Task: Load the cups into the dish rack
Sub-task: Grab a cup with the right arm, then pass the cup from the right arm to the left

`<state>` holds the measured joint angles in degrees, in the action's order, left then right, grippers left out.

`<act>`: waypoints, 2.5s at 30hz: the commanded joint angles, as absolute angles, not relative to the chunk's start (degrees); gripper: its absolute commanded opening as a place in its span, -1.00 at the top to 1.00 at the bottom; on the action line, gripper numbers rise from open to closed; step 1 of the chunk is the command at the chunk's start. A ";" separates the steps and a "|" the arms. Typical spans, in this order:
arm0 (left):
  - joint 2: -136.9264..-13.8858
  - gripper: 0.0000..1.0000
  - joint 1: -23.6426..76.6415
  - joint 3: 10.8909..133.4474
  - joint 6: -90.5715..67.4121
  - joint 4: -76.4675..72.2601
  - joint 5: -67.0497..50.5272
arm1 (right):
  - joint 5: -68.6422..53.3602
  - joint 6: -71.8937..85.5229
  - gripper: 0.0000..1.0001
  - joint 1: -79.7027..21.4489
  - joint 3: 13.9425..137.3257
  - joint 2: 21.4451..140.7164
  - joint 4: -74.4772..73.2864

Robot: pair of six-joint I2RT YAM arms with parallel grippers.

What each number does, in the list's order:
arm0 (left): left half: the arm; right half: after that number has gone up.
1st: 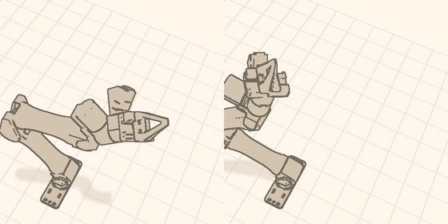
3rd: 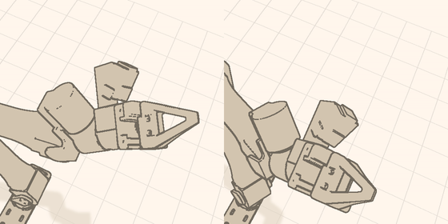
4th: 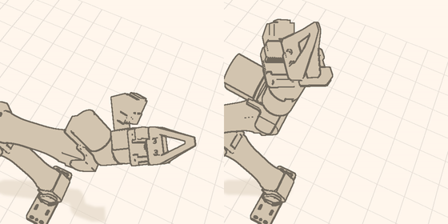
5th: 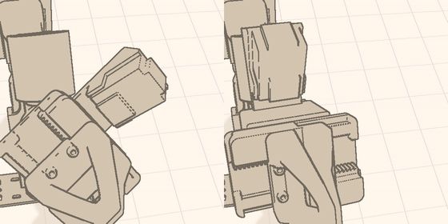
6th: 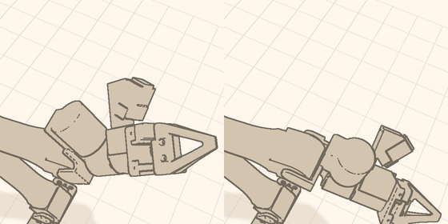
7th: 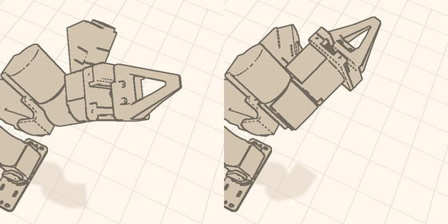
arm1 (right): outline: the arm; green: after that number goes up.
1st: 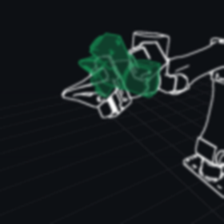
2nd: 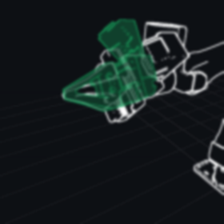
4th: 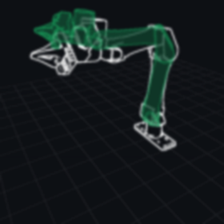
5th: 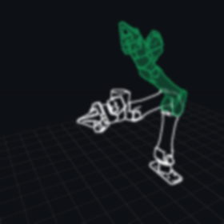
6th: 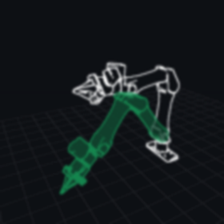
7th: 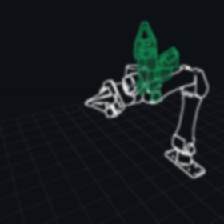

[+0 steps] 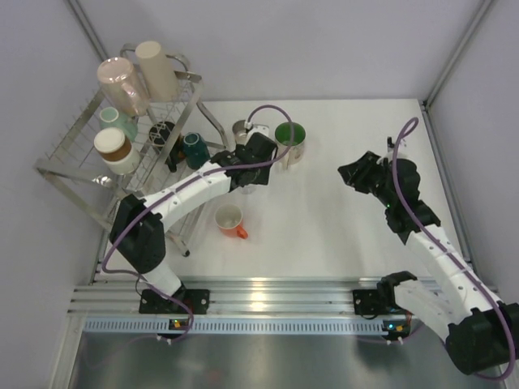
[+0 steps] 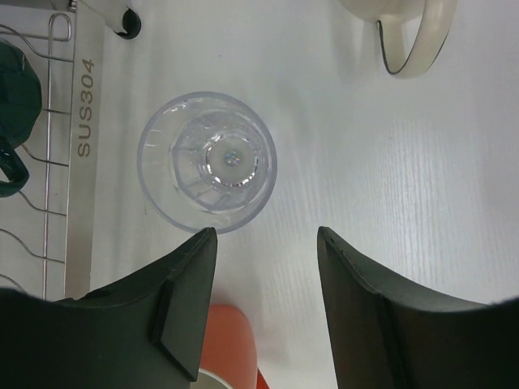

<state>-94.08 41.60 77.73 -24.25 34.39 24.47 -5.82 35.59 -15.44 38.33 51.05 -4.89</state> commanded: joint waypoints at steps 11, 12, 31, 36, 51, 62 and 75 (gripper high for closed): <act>-92.39 -0.14 41.57 82.27 -24.61 32.87 20.14 | -0.27 31.91 0.08 -18.01 48.94 68.88 5.19; -91.50 -0.14 41.57 82.00 -24.78 32.61 19.34 | 1.56 31.73 0.08 -18.80 51.04 71.26 4.58; -76.03 -0.15 41.57 71.54 -30.58 22.51 8.62 | 14.67 22.86 -0.04 -26.72 93.14 115.90 -11.59; -75.50 -0.15 41.57 71.37 -30.23 22.32 7.65 | 14.33 21.80 0.23 -26.81 94.49 119.26 -11.95; -78.75 -0.16 41.49 74.88 -30.58 16.36 -5.62 | -11.40 37.95 1.00 -13.20 64.37 96.11 14.40; -83.31 -0.30 41.83 73.14 -47.09 -4.46 -23.19 | -27.16 60.37 1.00 -0.62 44.92 72.18 38.66; -86.40 -0.58 47.11 67.77 -57.13 -23.45 -25.06 | -26.10 76.46 1.00 -2.02 35.51 63.29 57.83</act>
<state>-86.89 46.70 68.71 -54.24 -12.69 -24.91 -25.61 69.89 -1.06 34.28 67.96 44.27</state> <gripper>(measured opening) 0.788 0.085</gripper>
